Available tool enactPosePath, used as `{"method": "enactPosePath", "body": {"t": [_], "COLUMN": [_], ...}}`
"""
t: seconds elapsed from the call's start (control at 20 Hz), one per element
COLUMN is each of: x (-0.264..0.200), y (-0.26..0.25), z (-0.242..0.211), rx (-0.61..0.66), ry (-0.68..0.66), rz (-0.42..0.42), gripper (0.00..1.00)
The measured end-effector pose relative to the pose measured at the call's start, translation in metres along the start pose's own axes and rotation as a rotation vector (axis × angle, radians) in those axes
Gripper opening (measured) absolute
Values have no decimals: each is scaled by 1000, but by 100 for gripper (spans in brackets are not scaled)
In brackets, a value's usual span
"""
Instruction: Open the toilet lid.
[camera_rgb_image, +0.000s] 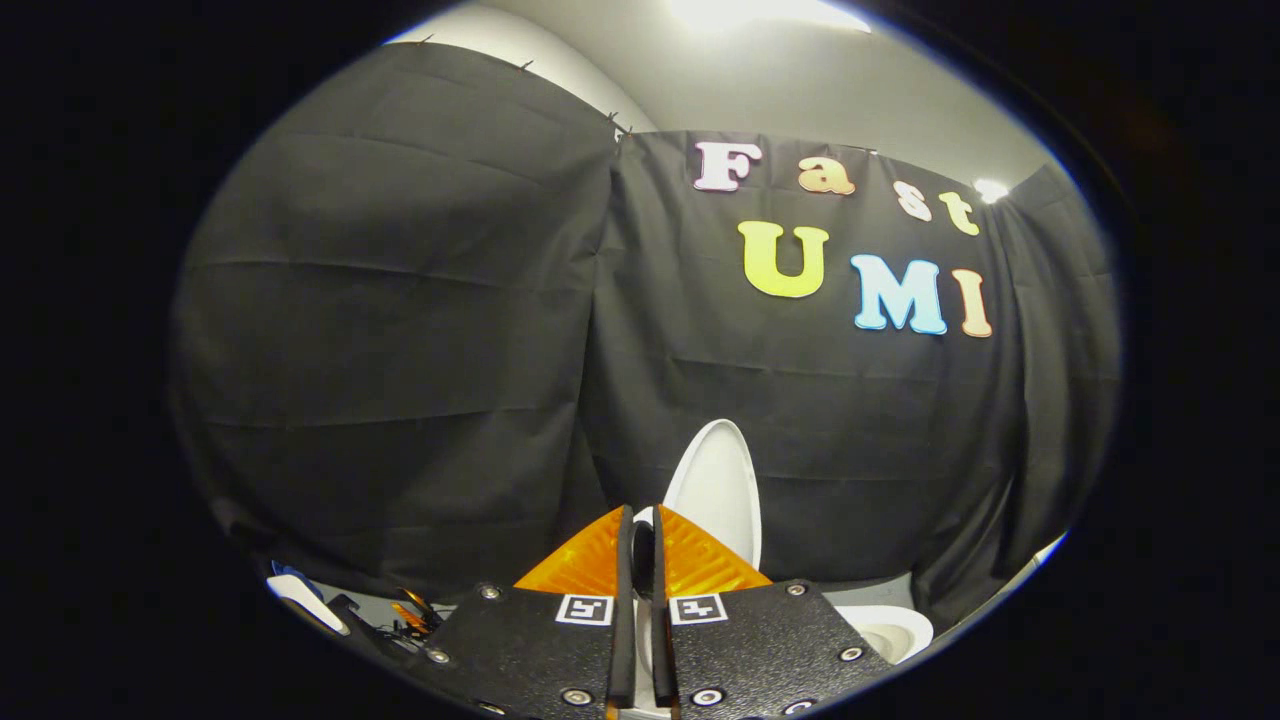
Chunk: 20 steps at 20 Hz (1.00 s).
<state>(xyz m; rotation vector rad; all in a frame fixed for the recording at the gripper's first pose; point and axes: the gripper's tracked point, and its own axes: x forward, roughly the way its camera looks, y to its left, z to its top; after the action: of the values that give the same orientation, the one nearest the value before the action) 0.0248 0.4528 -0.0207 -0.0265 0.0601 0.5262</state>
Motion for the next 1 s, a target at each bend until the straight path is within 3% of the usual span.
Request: {"method": "enactPosePath", "body": {"t": [0.1,0.3,0.4,0.6,0.65,0.85,1.0], "x": [-7,-28,-53,-81,-89,-123,-147], "y": [-7,2,-21,-60,-69,-143,-199], "z": [1,21,46,73,78,93,92], "rx": [-2,85,104,185,211,245,180], "ry": [13,-5,-63,-158,-181,-245,-273], "rz": [8,145,106,52,54,-20,-83], "gripper": [11,24,27,84,90,94,94]}}
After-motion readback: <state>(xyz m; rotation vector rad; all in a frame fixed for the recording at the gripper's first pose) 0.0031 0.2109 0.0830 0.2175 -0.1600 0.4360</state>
